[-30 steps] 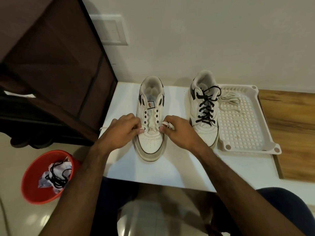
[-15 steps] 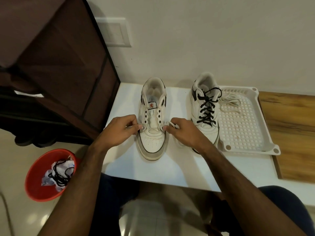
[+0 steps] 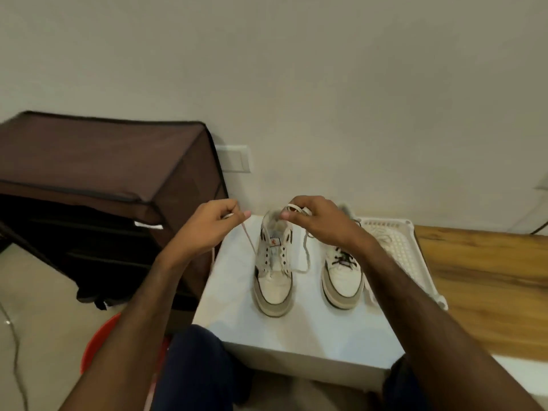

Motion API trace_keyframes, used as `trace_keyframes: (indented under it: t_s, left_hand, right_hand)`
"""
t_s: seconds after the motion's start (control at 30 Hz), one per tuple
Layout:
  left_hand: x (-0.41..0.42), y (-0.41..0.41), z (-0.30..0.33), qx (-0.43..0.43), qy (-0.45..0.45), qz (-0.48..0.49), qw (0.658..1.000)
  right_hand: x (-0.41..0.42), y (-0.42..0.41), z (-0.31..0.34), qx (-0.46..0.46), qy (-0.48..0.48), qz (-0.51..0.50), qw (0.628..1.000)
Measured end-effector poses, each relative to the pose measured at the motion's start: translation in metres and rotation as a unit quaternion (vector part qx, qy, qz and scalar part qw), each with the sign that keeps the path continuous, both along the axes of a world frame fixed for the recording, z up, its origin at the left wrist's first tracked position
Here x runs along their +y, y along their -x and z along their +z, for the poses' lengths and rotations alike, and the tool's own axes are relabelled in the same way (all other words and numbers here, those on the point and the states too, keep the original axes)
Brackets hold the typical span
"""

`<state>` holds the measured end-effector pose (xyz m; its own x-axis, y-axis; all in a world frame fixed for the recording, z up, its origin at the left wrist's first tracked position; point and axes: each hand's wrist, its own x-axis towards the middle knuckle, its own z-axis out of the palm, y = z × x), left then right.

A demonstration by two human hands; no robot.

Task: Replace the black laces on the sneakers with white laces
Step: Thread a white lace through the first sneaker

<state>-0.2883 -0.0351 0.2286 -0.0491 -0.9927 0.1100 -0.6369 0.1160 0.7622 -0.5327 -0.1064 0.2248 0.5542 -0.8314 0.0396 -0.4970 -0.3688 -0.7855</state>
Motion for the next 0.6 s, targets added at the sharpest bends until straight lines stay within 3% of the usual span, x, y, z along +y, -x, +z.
trace_keyframes:
  t_s: [0.23, 0.5, 0.6]
  left_hand:
    - [0.016, 0.003, 0.11, -0.194, 0.034, -0.017, 0.98]
    - [0.037, -0.002, 0.174, -0.121, 0.09, -0.029, 0.988]
    - [0.04, -0.007, 0.186, -0.127, 0.086, -0.036, 0.987]
  right_hand:
    - [0.013, -0.022, 0.115, 0.01, 0.077, 0.073, 0.994]
    - [0.022, -0.036, 0.178, -0.007, 0.04, 0.135, 0.99]
    - [0.025, -0.037, 0.201, 0.042, 0.043, 0.173, 0.983]
